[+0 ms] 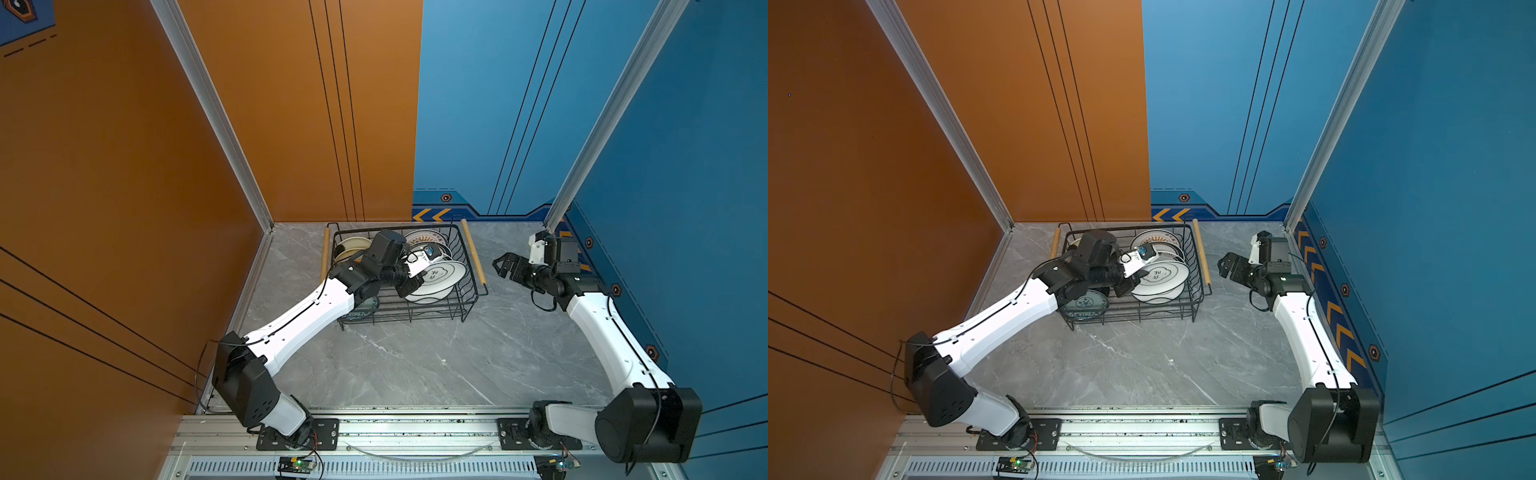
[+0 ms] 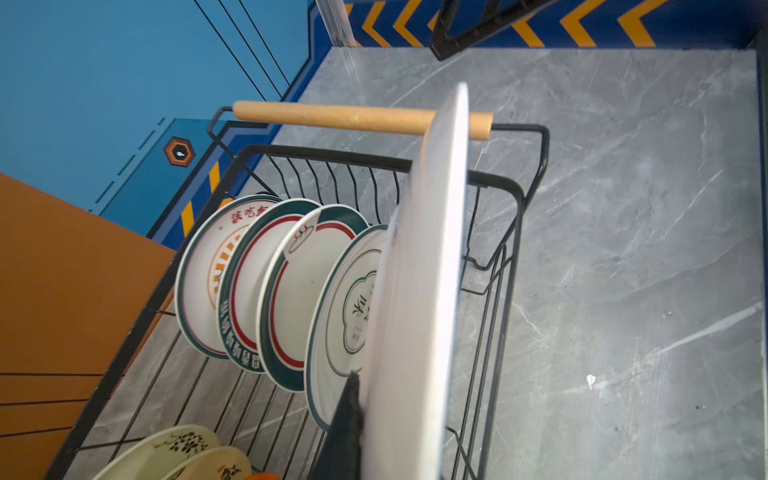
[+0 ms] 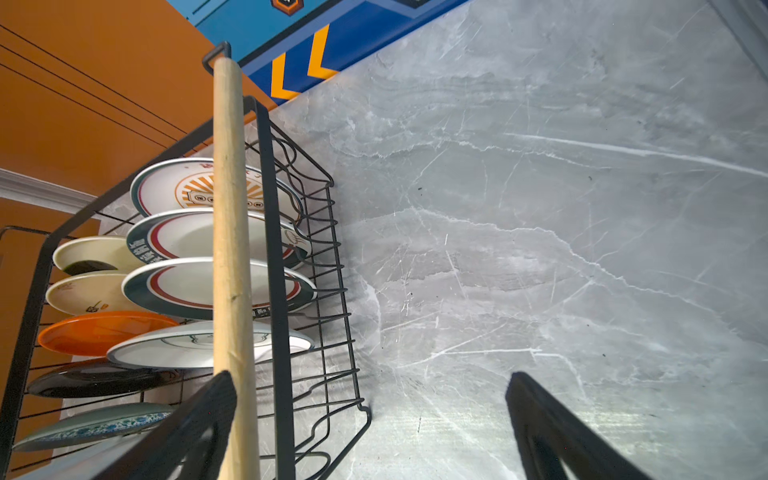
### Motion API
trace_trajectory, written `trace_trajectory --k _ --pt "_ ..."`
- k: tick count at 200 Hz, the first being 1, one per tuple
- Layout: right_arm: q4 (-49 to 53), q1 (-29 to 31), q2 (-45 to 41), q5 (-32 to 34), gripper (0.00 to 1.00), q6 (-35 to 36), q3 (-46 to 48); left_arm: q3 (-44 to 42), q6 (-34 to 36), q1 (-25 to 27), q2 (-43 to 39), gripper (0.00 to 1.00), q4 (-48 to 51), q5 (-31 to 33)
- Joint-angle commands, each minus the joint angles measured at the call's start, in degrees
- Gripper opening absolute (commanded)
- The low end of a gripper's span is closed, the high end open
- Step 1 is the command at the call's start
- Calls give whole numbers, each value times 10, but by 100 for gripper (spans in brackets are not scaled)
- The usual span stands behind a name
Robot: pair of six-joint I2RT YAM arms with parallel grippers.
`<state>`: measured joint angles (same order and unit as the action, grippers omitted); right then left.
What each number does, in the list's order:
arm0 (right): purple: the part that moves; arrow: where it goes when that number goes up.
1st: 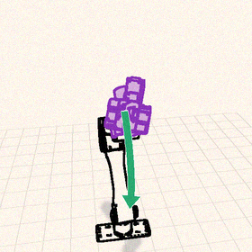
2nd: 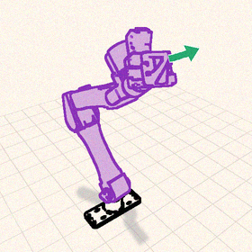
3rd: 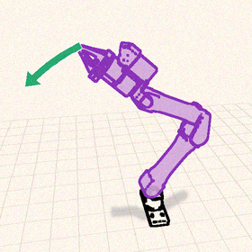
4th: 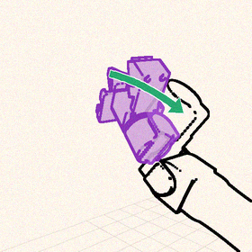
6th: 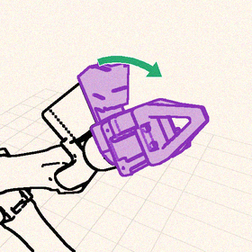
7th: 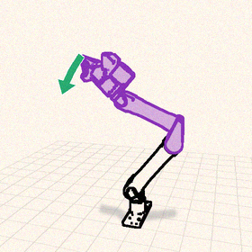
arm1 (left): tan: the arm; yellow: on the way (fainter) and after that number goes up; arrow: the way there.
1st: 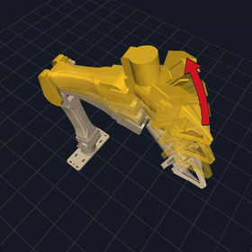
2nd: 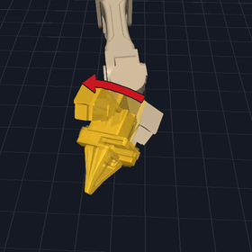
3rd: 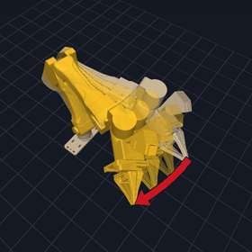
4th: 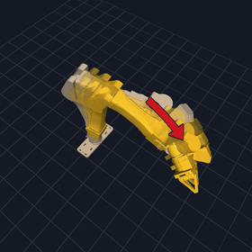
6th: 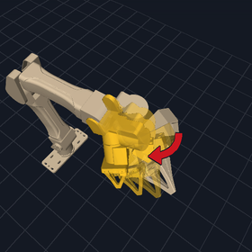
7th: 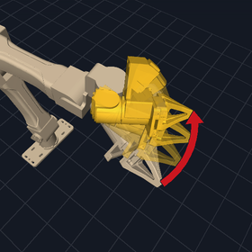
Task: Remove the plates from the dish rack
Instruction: 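Lift the plate out with the left gripper while the right reaches toward it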
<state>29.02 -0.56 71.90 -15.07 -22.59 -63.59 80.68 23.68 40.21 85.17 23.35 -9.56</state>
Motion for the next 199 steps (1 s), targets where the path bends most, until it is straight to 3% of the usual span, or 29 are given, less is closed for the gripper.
trace_trajectory --k 1,38,69,85,114,142,175,199 --pt "21 -5 -32 13 100 -17 -24 -1 -94 6 -46 2 -25 20" --pt "40 -6 -78 -11 100 -34 -29 1 -267 11 -95 4 8 24" --pt "49 -6 -111 -91 100 -45 -18 27 -392 20 -103 0 90 40" --pt "36 -5 -135 -142 100 -61 3 7 -430 41 -118 0 84 51" --pt "11 -4 -183 -224 100 -92 46 -35 -544 84 -154 0 76 126" --pt "-35 5 -220 -297 100 -147 98 -131 -646 116 -226 0 8 172" --pt "-67 60 -257 -303 100 -189 147 -210 -707 135 -274 0 -24 200" --pt "-80 132 -274 -263 99 -202 178 -282 -741 148 -294 0 -84 206"
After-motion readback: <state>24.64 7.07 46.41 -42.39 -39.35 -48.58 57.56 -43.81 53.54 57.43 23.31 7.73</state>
